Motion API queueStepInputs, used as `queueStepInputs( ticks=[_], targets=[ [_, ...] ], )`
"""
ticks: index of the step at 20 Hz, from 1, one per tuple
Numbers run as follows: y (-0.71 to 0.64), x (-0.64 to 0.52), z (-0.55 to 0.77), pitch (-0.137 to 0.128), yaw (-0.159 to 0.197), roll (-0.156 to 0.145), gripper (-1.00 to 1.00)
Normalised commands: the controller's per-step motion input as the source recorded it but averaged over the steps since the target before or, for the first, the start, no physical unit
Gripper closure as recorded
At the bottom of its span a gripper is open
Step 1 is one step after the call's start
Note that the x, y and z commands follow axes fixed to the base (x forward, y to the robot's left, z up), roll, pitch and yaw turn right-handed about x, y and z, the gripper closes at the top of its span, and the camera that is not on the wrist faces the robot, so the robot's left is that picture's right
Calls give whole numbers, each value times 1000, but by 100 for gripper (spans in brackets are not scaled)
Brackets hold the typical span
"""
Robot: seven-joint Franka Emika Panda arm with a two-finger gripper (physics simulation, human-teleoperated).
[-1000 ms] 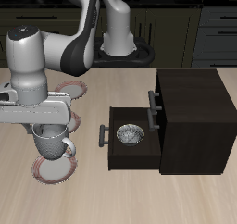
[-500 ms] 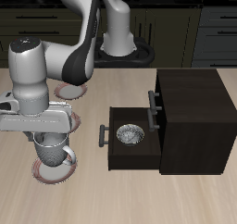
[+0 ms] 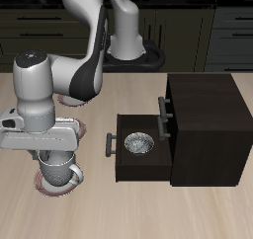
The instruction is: Place the porcelain mug that is on the plate onto the farthest plate relative to the robot
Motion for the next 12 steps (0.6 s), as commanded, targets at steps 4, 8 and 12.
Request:
queueStepInputs(
  ticks=[4,8,12],
  targets=[
    [-19,43,-152,20,-12,-52,-100],
    [-83,-5,-87,11,13,-5,-100],
    [-77,-64,1,-9,6,-13,-100]
  ],
)
